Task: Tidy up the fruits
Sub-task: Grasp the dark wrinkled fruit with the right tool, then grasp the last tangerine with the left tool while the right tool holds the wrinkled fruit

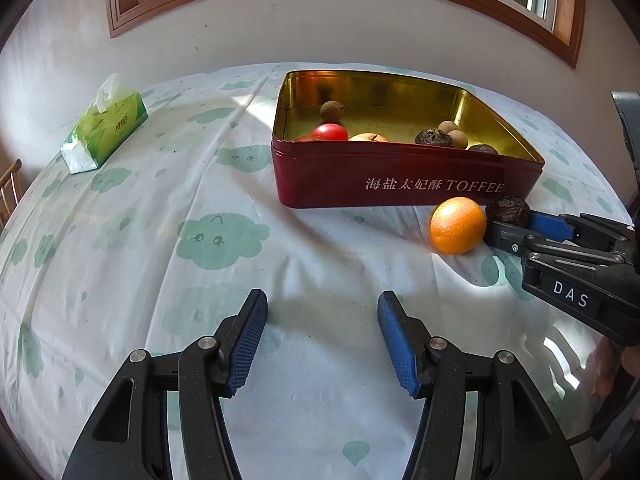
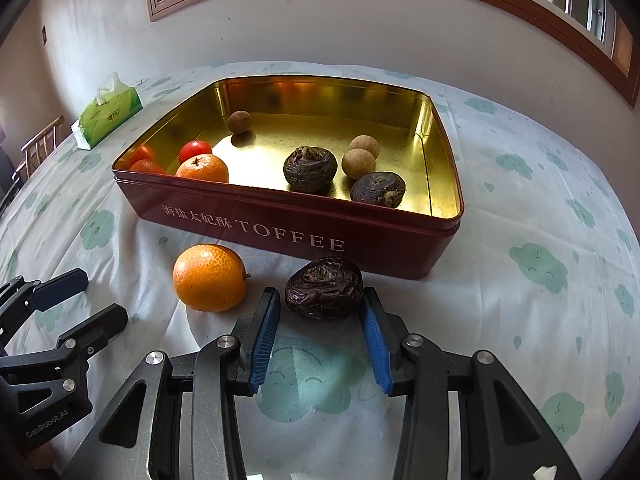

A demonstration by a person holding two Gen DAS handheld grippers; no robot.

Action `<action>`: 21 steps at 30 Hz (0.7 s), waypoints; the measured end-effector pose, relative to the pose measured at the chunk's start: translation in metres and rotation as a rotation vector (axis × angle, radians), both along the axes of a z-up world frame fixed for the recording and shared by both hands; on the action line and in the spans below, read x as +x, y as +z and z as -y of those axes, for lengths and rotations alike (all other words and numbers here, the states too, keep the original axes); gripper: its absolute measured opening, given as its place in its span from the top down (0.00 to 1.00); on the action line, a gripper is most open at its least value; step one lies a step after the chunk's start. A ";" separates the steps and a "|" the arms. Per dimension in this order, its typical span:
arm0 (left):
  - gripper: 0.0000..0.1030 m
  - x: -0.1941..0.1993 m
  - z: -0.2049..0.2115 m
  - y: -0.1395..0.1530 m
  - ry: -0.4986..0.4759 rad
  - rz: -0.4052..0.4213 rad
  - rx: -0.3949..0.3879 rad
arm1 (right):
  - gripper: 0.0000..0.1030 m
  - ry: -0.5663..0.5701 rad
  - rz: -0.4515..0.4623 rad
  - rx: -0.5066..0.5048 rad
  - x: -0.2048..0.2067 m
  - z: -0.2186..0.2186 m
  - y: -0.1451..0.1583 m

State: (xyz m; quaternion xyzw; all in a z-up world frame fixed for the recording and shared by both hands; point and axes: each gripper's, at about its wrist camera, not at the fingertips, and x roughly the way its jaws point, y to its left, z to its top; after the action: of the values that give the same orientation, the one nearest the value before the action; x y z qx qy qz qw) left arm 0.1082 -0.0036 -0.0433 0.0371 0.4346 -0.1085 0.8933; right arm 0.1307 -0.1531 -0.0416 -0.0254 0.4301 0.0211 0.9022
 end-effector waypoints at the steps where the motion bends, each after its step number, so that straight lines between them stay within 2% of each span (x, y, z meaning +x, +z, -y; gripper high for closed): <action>1: 0.42 0.000 -0.001 0.000 -0.004 0.001 -0.002 | 0.66 -0.002 0.003 -0.004 0.000 0.000 0.000; 12: 0.42 -0.001 0.003 0.000 -0.013 0.004 0.010 | 0.67 -0.012 0.018 0.016 -0.009 0.010 -0.001; 21: 0.42 -0.006 0.034 0.001 -0.088 0.010 0.013 | 0.67 -0.045 0.024 0.019 -0.024 0.028 -0.001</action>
State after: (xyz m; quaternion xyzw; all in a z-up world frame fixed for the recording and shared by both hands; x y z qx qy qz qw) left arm 0.1025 -0.0375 -0.0427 0.0624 0.4287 -0.1446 0.8896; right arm 0.1068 -0.1807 -0.0422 -0.0076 0.4192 0.0047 0.9078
